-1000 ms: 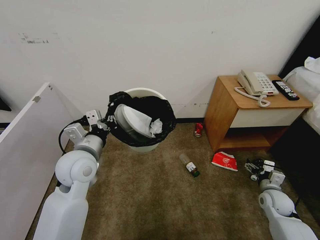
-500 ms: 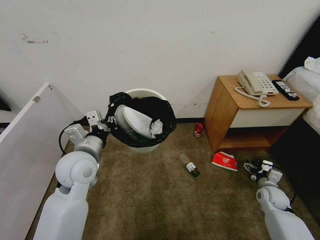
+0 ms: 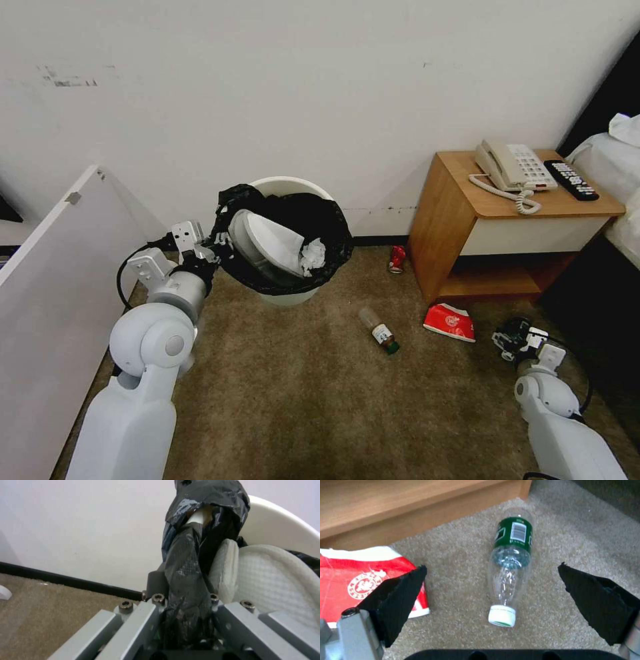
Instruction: Pick up the trash bin, then pick up the garbage from the floor and place it into the trash bin.
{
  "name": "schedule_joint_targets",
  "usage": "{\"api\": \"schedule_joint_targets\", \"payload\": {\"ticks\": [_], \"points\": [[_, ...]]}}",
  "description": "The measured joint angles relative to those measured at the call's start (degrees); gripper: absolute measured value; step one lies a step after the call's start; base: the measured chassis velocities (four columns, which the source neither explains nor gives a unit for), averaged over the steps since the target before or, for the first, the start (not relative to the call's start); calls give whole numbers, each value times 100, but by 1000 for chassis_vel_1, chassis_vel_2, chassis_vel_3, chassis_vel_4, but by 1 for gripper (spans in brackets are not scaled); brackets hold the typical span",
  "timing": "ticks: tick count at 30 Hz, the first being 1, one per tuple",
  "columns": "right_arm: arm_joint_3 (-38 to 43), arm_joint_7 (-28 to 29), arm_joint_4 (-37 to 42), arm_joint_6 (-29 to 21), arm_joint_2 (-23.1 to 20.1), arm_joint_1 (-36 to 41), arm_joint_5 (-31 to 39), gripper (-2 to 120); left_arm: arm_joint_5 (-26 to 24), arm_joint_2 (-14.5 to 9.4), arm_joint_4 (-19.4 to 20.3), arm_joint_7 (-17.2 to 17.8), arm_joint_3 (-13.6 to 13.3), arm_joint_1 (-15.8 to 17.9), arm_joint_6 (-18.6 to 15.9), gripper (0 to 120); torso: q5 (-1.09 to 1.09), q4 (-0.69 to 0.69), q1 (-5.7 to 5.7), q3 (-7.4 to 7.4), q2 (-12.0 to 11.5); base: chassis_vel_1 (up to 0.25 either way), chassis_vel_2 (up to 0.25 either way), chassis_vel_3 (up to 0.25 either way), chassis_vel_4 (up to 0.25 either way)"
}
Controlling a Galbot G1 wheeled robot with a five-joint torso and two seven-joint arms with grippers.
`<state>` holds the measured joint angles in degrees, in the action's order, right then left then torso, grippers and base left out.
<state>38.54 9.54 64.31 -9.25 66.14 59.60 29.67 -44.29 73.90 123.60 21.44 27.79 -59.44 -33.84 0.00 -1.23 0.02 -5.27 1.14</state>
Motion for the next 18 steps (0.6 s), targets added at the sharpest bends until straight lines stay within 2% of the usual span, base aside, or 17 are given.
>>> {"api": "schedule_joint_targets", "payload": {"ticks": [18], "points": [[-44,-119,-971,135,299,-462,-86,100,13,10,-22,0,-5,-11,-2,4,0,1,0,0,0,0,0,0,0]]}}
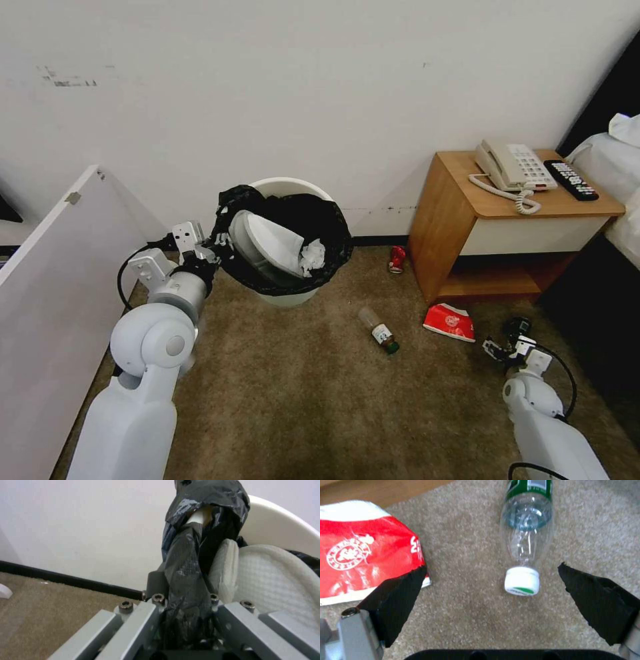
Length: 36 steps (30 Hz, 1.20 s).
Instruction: Pick up the trash bin, then pick up the garbage from the floor and place it into the trash bin.
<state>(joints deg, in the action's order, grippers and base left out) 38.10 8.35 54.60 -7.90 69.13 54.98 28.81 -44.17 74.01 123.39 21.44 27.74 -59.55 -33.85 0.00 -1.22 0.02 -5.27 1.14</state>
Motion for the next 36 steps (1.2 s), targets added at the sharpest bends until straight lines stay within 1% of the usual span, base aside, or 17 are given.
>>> {"api": "schedule_joint_targets", "payload": {"ticks": [10,36], "points": [[17,-109,-442,172,2,-201,-26,100,5,5,-32,-6,-18,-5,2,4,0,-1,0,0,0,0,0,0,0],[119,-262,-988,417,-33,-389,-31,100,21,33,-5,-12,-14,-62,13,4,0,-1,0,0,0,0,0,0,0]]}}
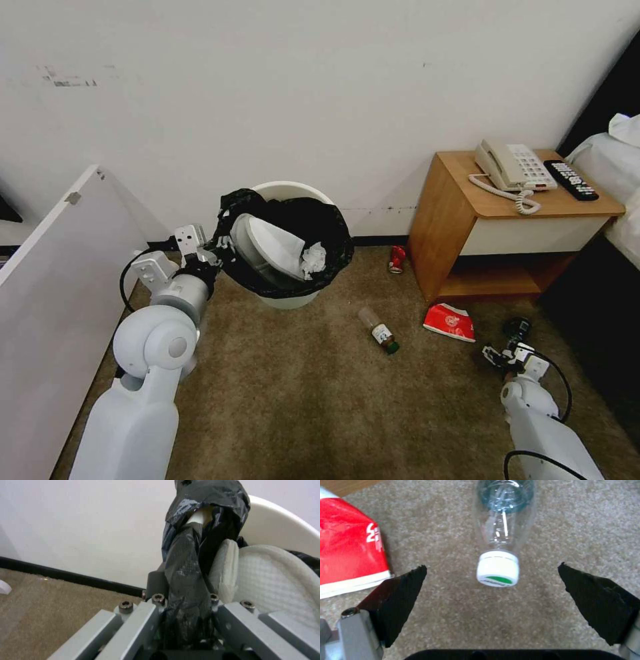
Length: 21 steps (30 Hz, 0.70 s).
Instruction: Pick up the trash bin, then pick up the garbage from the floor and place it into the trash bin.
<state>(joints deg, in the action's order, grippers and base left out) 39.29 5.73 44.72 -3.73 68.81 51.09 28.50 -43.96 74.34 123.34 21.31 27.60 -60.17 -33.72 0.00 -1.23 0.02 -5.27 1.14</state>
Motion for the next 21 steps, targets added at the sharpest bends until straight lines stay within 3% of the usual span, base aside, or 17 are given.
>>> {"api": "schedule_joint_targets", "payload": {"ticks": [21], "points": [[47,-47,-433,107,126,-289,-73,100,0,-2,29,-13,26,-33,15,4,0,1,0,0,0,0,0,0,0]]}}
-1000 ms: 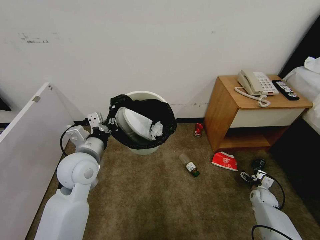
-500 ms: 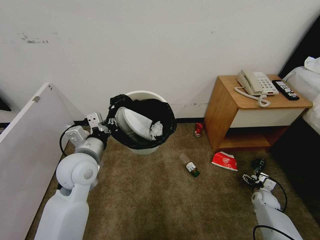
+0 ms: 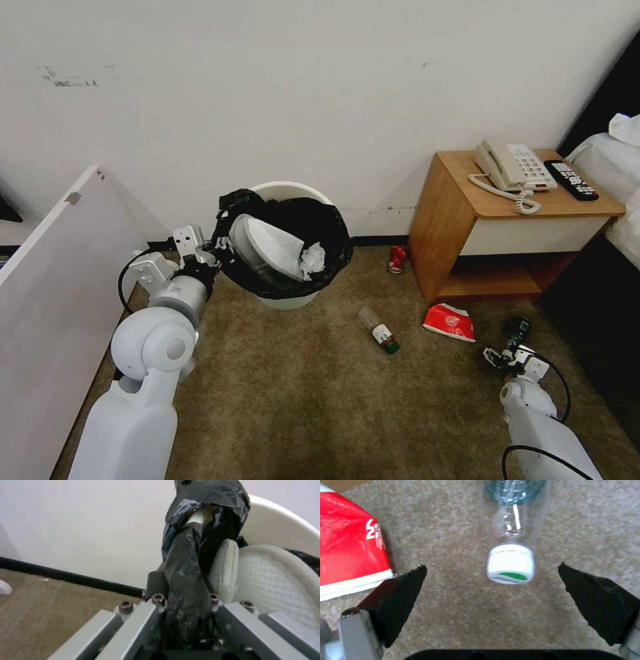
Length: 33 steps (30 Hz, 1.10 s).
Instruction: Pick up the trash bin, then pick up the garbage from the floor and place it into the trash bin.
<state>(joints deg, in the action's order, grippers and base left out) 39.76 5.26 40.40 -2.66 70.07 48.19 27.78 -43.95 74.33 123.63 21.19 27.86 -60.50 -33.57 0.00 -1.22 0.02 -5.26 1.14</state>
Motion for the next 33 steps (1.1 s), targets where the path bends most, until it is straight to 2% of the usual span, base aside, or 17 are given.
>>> {"api": "schedule_joint_targets", "payload": {"ticks": [17,33], "points": [[27,-72,-454,140,43,-286,-14,100,4,30,-30,-7,-20,3,5,4,0,0,0,0,0,0,0,0,0],[89,-120,-527,220,-20,-331,-8,100,12,29,-39,-10,-34,5,7,4,0,0,0,0,0,0,0,0,0]]}}
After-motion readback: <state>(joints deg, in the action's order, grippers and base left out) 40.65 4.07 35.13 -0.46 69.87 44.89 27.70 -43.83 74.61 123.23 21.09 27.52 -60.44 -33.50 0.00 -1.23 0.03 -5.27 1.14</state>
